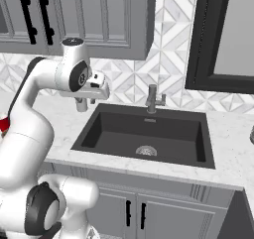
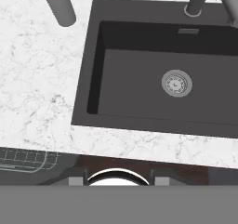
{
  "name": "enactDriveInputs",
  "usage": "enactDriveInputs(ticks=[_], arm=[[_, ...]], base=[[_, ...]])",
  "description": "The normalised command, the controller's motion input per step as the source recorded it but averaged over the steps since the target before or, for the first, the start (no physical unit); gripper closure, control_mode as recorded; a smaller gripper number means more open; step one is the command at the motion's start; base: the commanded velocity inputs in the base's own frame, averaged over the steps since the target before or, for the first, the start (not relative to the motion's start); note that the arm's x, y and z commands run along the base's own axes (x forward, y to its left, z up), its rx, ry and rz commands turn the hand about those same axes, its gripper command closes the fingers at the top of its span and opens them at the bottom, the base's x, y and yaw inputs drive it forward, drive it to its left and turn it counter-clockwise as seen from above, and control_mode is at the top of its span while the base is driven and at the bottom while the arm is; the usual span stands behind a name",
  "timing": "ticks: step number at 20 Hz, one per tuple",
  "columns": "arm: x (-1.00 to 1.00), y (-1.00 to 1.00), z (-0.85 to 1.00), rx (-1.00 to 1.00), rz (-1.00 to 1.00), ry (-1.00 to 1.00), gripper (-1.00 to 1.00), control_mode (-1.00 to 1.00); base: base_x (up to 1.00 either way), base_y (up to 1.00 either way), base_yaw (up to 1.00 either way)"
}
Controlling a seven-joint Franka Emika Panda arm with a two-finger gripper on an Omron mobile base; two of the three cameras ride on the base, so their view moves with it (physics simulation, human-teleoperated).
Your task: Pick up the cup and bowl from the counter, place them in the dishwasher, and close the dishwasher door.
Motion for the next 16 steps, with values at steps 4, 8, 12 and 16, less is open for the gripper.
enactDriveInputs(ticks=[4, 8, 12, 16], arm=[[-0.53, 0.20, -0.11, 0.07, 0.00, 0.00, -1.00, -1.00], [-0.43, 0.93, -0.62, 0.08, 0.03, 0.00, -1.00, -1.00], [0.00, 1.00, -0.80, 0.00, 0.00, 0.05, -1.00, -1.00], [0.00, 1.00, -0.42, 0.01, 0.00, 0.12, -1.00, -1.00]], base=[[0.00, 0.00, 0.00], [0.00, 0.00, 0.00], [0.00, 0.00, 0.00], [0.00, 0.00, 0.00]])
